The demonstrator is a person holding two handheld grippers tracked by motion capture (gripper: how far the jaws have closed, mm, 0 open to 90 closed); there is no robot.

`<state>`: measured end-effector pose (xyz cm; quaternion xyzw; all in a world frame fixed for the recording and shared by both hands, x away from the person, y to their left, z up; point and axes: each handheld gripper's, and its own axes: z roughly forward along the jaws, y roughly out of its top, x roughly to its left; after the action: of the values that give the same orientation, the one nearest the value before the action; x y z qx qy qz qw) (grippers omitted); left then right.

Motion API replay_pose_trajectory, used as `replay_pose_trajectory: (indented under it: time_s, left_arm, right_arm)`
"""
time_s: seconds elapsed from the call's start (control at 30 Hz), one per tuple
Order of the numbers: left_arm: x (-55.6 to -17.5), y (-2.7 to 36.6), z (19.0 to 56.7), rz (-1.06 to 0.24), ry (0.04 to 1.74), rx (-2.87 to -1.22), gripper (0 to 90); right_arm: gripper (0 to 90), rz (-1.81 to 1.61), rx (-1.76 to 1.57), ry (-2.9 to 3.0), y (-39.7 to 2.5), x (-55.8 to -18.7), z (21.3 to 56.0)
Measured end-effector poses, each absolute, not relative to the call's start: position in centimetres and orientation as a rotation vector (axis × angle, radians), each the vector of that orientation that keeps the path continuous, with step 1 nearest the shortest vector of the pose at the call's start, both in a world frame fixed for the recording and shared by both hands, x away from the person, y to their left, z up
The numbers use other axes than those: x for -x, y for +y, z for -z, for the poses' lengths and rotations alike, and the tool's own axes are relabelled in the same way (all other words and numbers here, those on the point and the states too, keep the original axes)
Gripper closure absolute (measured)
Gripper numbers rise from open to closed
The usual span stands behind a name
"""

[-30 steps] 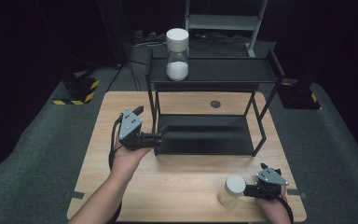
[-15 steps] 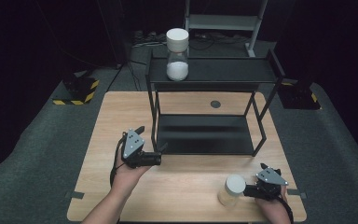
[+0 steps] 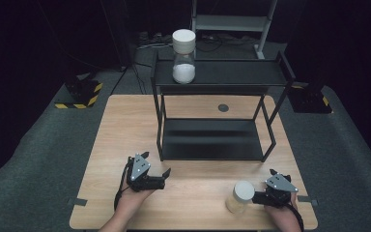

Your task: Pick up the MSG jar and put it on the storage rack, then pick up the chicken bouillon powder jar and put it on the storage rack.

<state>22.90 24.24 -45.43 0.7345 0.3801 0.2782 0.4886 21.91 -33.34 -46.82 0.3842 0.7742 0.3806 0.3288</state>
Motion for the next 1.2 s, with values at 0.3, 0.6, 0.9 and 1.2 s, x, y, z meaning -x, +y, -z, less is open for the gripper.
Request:
replay_pose_trajectory:
  time_s: [0.3, 0.6, 0.9, 1.2]
  left_arm:
    - [-22.6, 25.1, 47.6, -0.704, 0.982, -1.88, 0.4]
    - [-22.5, 23.3, 47.0, -0.798, 0.896, -2.042, 0.4]
    - [-22.6, 22.9, 46.8, -0.803, 0.894, -2.072, 0.9]
    - [-22.6, 22.6, 46.8, -0.814, 0.861, -2.102, 1.0]
  right_arm:
    - [0.1, -0.99, -1.008, 2.021, -33.2, -21.9, 46.8]
    - [0.0, -1.004, -1.019, 2.015, -33.5, -21.9, 46.9]
    - [0.1, -1.017, -1.006, 2.026, -33.6, -21.9, 46.9]
    - [0.2, -1.049, -1.048, 1.985, -34.0, -21.4, 47.1]
